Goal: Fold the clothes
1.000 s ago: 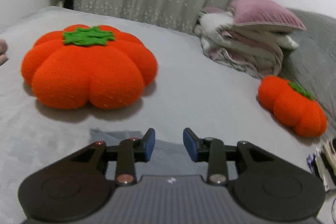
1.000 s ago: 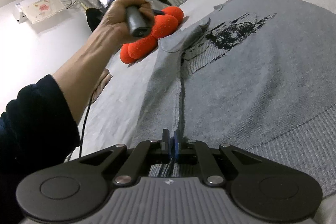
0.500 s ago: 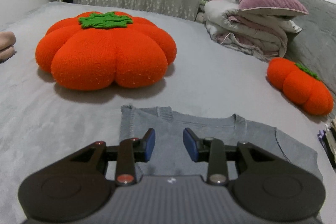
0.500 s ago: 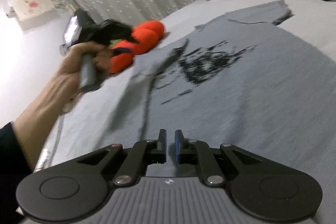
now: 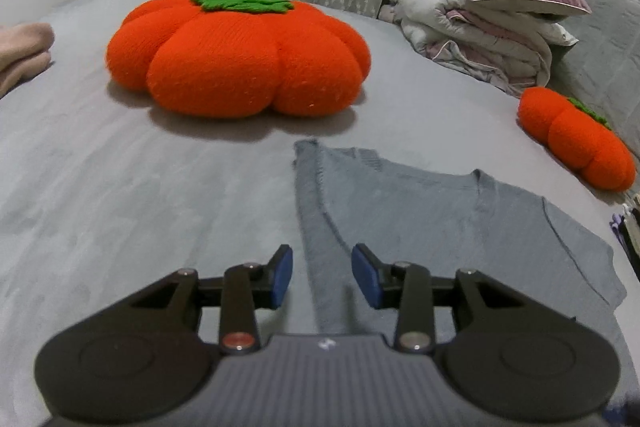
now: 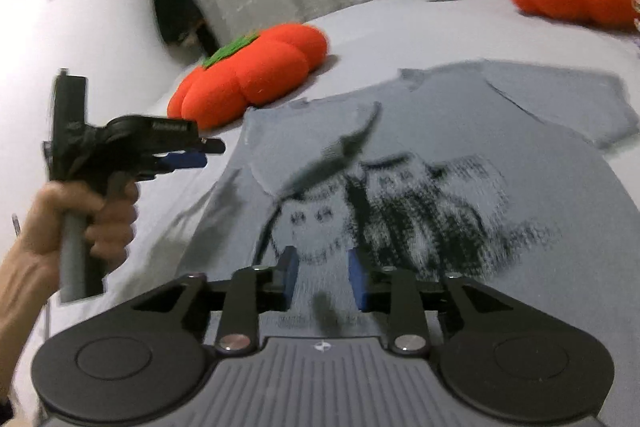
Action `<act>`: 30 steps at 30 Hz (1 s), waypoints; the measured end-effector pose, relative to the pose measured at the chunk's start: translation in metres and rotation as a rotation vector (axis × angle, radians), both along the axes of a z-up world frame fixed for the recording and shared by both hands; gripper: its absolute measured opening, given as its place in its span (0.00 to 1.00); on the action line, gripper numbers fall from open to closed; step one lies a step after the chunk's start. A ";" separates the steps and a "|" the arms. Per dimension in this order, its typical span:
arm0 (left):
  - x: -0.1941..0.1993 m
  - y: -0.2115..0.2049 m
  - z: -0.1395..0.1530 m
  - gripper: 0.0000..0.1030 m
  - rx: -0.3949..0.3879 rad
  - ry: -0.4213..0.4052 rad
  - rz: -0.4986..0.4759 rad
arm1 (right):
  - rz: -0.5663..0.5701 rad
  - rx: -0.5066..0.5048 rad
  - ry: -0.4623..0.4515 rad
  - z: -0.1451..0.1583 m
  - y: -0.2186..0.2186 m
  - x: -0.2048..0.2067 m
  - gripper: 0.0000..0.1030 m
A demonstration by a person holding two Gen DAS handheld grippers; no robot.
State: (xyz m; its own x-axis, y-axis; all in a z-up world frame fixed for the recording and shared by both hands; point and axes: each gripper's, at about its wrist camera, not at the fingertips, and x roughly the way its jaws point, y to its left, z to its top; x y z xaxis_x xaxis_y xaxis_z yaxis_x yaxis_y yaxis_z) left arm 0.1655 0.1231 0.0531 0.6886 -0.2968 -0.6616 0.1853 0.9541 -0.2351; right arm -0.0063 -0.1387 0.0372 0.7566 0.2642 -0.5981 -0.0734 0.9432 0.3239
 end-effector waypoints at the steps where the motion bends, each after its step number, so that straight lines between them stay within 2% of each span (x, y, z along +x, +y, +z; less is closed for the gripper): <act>1: -0.001 0.005 0.000 0.33 0.000 -0.003 0.005 | 0.021 -0.028 0.004 0.002 0.003 0.014 0.31; 3: -0.002 0.015 0.003 0.33 -0.005 -0.009 0.020 | 0.057 -0.071 0.013 0.004 0.005 0.044 0.32; 7: 0.000 0.035 0.007 0.33 -0.031 -0.008 0.059 | 0.079 -0.079 0.026 0.001 0.000 0.091 0.34; 13: 0.003 0.041 0.009 0.33 -0.044 -0.005 0.064 | 0.134 -0.057 0.030 -0.008 0.005 0.126 0.39; 17: 0.004 0.039 0.008 0.33 -0.042 -0.005 0.055 | 0.103 -0.005 0.067 -0.019 0.004 0.135 0.36; 18: 0.004 0.038 0.008 0.33 -0.040 -0.005 0.055 | 0.109 0.003 0.058 -0.018 0.004 0.134 0.31; 19: 0.004 0.038 0.008 0.33 -0.038 -0.005 0.054 | 0.111 -0.002 0.053 -0.017 0.005 0.133 0.19; 22: 0.004 0.037 0.008 0.33 -0.031 -0.004 0.052 | 0.120 -0.016 0.035 -0.014 0.007 0.130 0.12; 26: 0.002 0.033 0.008 0.33 -0.020 -0.005 0.042 | 0.090 -0.023 -0.002 -0.003 0.006 0.120 0.12; 30: 0.000 0.025 0.005 0.33 -0.007 -0.003 0.019 | 0.071 -0.086 -0.050 0.012 0.015 0.108 0.12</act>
State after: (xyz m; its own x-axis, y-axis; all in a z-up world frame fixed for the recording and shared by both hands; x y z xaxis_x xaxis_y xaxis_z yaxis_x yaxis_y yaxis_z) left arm 0.1656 0.1482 0.0577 0.6960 -0.2884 -0.6576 0.1677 0.9558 -0.2416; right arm 0.1017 -0.1236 0.0493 0.7674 0.2672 -0.5829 -0.1548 0.9594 0.2360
